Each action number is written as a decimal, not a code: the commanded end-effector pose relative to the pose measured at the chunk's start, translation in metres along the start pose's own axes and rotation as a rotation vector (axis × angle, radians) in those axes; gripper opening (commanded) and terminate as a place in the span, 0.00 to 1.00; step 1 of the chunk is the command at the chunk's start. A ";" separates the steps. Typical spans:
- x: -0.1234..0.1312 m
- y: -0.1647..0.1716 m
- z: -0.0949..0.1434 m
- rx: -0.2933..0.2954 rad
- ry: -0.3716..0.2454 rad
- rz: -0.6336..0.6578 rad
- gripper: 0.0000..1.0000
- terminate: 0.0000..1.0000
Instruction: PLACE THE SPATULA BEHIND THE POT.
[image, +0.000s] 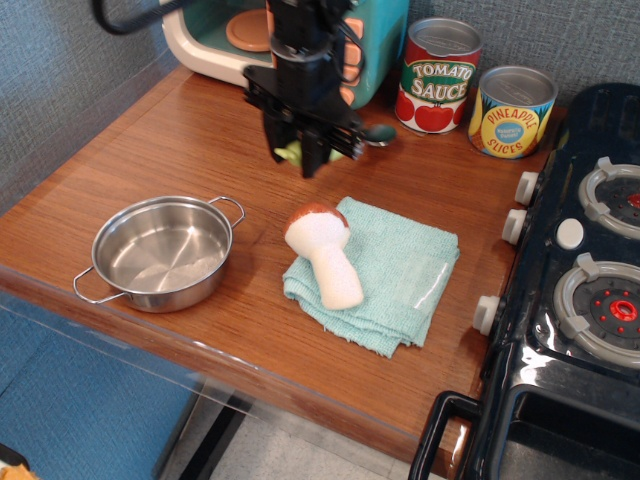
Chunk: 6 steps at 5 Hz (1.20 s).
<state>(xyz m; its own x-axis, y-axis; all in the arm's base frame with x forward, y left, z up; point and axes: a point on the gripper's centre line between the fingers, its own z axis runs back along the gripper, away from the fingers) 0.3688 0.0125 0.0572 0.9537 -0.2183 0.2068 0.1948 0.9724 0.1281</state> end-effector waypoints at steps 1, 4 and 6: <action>-0.001 -0.011 0.007 0.052 -0.018 0.008 0.00 0.00; -0.037 0.016 -0.004 0.126 0.000 0.163 0.00 0.00; -0.039 0.024 -0.011 0.088 0.021 0.146 1.00 0.00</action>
<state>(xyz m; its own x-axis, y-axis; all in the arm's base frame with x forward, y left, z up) 0.3428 0.0422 0.0280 0.9831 -0.0733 0.1679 0.0444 0.9845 0.1700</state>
